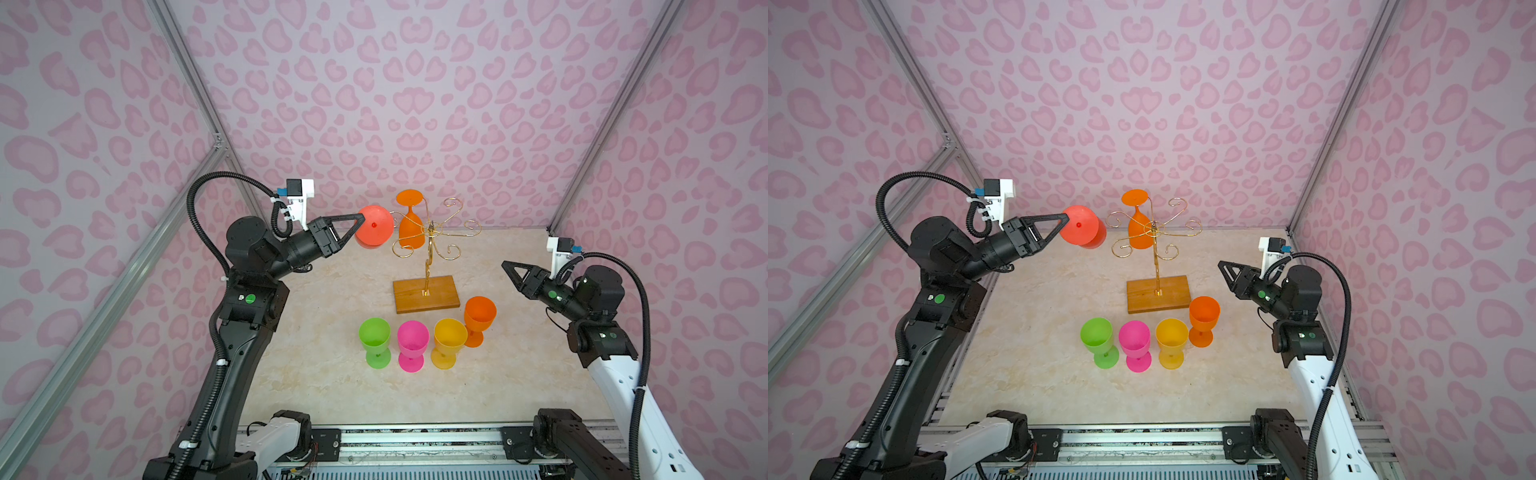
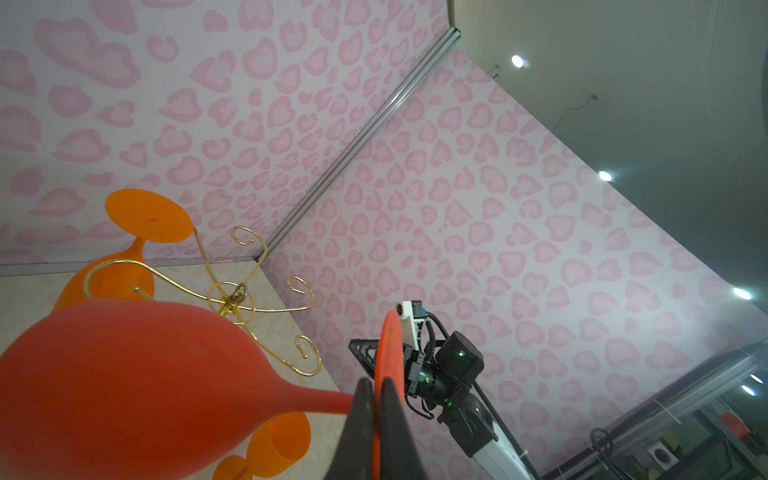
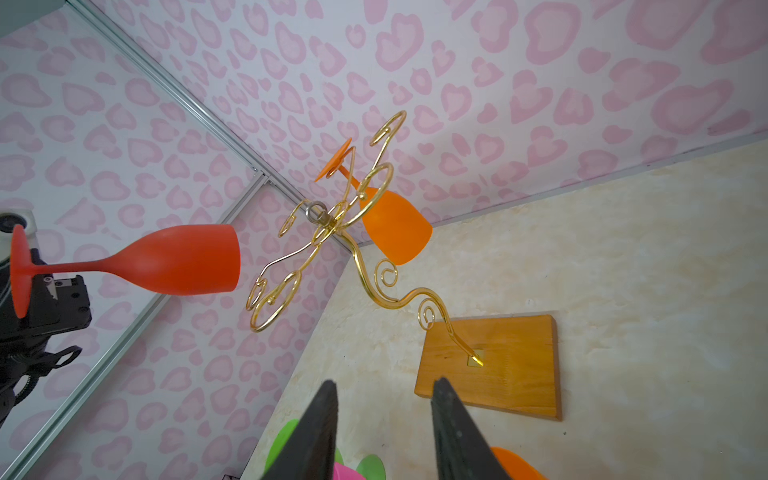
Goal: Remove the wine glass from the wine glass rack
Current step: 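Slide the red glass off its hook with the left gripper while the right gripper approaches, then close the right gripper around the red glass bowl held by the left gripper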
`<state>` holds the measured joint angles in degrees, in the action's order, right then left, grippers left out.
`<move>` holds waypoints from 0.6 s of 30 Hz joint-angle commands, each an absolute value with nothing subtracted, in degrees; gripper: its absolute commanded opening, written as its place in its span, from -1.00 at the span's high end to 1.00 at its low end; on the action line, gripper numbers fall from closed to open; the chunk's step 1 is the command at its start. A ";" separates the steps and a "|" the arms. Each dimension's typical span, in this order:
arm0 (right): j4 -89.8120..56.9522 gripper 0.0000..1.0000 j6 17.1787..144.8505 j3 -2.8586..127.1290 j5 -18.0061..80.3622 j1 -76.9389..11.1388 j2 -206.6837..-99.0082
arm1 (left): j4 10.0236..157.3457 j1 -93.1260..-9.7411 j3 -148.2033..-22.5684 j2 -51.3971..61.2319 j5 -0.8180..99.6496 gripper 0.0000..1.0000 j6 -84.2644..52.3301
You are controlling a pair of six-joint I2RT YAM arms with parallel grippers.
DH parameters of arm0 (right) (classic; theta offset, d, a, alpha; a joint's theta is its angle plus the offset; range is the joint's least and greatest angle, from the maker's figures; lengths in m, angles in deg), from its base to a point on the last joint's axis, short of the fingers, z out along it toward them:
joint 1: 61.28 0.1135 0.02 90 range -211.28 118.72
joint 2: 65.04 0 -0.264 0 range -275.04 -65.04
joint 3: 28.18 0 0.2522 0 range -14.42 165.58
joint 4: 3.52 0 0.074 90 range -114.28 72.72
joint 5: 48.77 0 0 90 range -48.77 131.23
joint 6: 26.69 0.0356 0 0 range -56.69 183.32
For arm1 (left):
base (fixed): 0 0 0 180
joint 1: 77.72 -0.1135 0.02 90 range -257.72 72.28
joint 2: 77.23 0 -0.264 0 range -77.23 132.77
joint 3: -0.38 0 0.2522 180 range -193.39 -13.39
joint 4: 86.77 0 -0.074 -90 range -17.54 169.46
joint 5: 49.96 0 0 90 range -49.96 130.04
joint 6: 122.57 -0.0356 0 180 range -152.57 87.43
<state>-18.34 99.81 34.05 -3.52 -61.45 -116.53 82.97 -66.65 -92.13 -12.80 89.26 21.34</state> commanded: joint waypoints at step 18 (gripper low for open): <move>13.24 0.01 110.37 36.89 -5.55 -49.82 -126.04 | 131.05 -56.00 -88.29 -1.43 92.45 0.94 51.62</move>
